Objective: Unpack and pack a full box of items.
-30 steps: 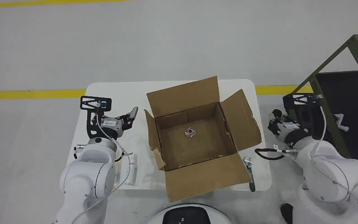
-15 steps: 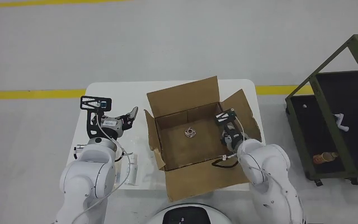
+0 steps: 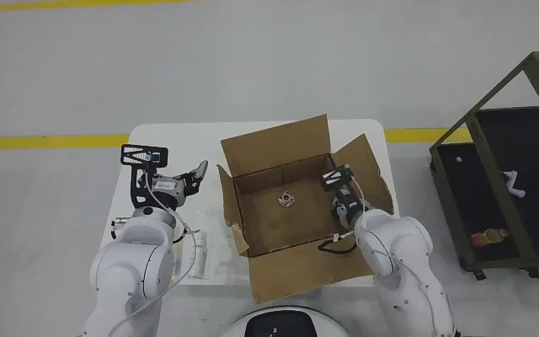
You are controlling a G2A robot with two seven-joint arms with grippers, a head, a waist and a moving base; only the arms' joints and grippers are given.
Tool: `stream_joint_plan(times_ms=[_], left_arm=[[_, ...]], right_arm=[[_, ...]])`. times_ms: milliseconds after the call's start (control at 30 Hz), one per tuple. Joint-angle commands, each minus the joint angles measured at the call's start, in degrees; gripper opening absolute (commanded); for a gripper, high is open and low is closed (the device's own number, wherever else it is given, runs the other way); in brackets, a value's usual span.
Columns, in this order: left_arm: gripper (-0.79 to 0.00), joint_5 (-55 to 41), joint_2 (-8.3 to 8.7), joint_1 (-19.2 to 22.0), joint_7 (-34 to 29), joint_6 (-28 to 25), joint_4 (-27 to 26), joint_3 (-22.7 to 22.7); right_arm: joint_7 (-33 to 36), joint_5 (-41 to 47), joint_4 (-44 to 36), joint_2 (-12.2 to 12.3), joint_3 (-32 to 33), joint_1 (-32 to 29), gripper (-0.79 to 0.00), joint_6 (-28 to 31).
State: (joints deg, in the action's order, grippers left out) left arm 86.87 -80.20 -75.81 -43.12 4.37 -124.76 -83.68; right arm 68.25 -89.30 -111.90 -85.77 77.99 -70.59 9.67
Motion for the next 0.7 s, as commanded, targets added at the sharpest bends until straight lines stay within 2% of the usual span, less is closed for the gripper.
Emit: stream_joint_plan(times_ms=[0, 167, 433, 567, 667], left_arm=[[0.0, 0.0, 0.0, 0.0, 0.0, 0.0, 0.0, 0.0], [0.0, 0.0, 0.0, 0.0, 0.0, 0.0, 0.0, 0.0], [0.0, 0.0, 0.0, 0.0, 0.0, 0.0, 0.0, 0.0], [0.0, 0.0, 0.0, 0.0, 0.0, 0.0, 0.0, 0.0], [0.0, 0.0, 0.0, 0.0, 0.0, 0.0, 0.0, 0.0]], right_arm=[[-1.6, -0.82, 3.05, -0.12, -2.05, 2.13, -0.785, 0.23], [-5.33, -1.78, 13.84, -0.99, -8.56, 9.05, -0.785, -1.16], [-8.61, -1.49, 30.08, -2.75, -14.44, 17.01, -0.785, -8.54], [-9.58, -0.59, 34.94, -3.47, -16.11, 19.57, -0.785, -10.28], [-9.89, -0.37, 35.75, -3.63, -16.39, 20.07, -0.785, -10.62]])
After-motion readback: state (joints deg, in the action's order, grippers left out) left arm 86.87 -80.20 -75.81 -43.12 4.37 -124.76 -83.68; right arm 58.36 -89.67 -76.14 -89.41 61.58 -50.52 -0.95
